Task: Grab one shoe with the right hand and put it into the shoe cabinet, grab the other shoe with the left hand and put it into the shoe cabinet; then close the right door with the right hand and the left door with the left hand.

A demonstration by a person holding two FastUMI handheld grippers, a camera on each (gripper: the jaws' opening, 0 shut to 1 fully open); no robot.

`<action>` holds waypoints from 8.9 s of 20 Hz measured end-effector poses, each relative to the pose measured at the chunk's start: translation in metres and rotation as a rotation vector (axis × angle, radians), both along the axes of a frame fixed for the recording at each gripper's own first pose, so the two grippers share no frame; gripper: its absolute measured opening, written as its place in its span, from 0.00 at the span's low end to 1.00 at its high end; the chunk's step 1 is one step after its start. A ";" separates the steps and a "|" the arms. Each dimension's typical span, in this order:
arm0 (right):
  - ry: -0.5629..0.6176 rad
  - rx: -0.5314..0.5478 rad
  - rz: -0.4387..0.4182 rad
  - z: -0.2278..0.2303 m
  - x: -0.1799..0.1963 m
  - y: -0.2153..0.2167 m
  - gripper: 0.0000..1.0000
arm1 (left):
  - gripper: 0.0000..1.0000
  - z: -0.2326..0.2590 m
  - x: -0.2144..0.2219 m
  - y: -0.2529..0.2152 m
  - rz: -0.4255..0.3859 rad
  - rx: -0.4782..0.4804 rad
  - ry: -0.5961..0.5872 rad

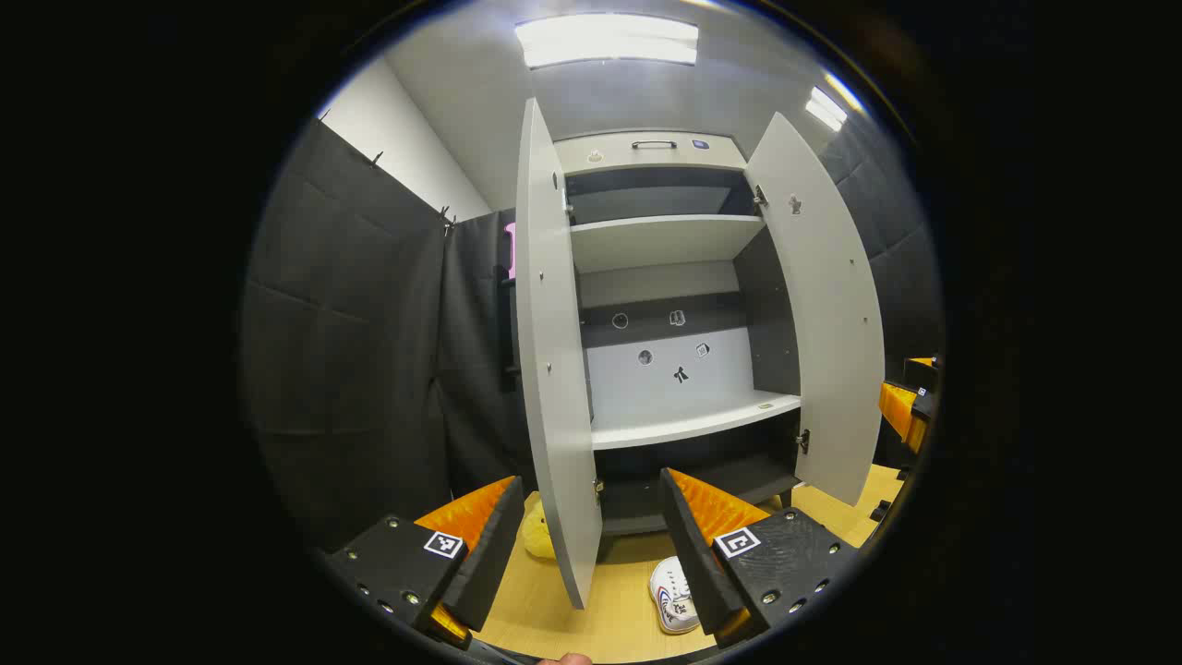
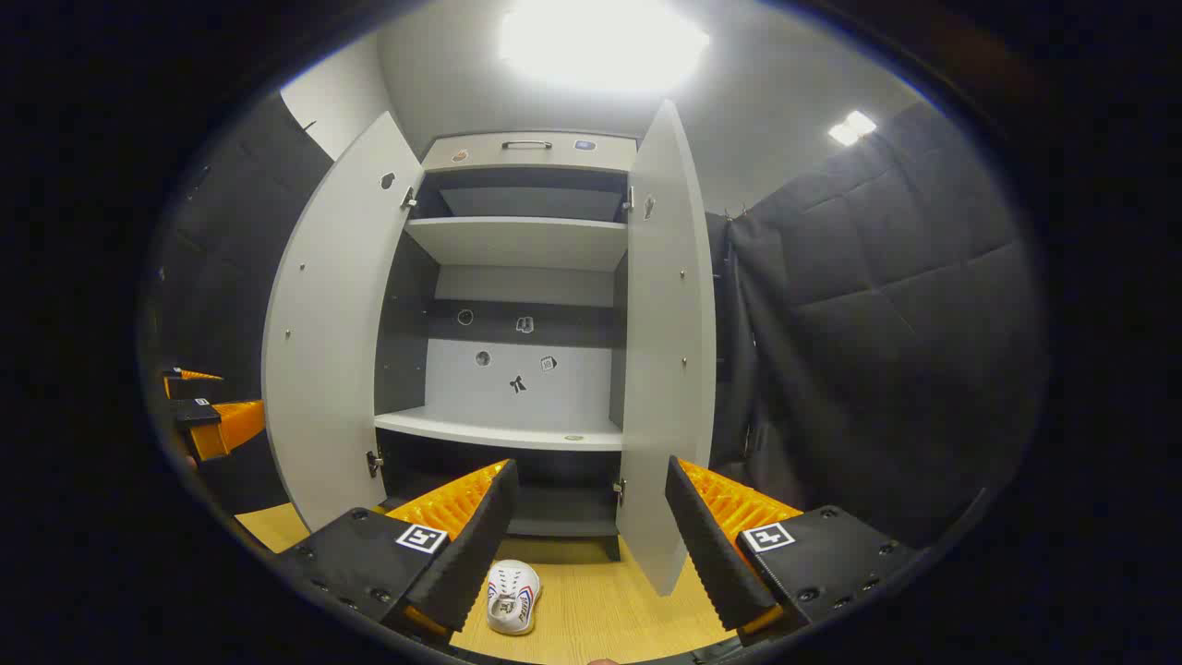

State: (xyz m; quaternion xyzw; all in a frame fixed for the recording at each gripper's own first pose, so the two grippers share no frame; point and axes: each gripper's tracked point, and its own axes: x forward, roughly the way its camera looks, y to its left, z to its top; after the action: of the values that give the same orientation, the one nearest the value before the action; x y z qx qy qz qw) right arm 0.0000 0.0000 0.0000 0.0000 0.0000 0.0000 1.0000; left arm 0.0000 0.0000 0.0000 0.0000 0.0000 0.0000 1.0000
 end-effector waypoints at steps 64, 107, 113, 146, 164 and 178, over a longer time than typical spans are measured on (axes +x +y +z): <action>0.991 -0.056 0.442 -0.366 0.127 0.171 0.81 | 0.79 -0.040 0.039 0.054 0.216 0.059 0.117; 0.618 -0.025 0.326 -0.187 0.166 0.118 0.02 | 0.80 -0.022 0.050 -0.034 -0.044 0.008 0.037; 0.557 -0.010 0.314 -0.141 0.178 0.106 0.01 | 0.80 -0.019 0.054 -0.043 -0.064 -0.005 0.022; 0.496 0.016 0.210 -0.055 0.433 0.113 0.01 | 0.80 -0.052 0.103 -0.064 -0.058 -0.038 0.107; 0.189 -0.061 0.241 0.029 0.326 0.081 0.97 | 0.80 -0.119 0.147 -0.075 -0.139 -0.048 0.263; 0.142 -0.040 0.232 0.010 0.194 0.029 0.97 | 0.80 -0.229 0.154 -0.119 -0.293 -0.041 0.501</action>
State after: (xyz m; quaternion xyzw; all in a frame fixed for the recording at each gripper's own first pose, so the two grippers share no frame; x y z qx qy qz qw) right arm 0.1944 0.0294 0.0103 -0.0200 0.0706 0.1154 0.9906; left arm 0.1540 -0.1188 -0.2290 -0.0200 0.2469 -0.1444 0.9580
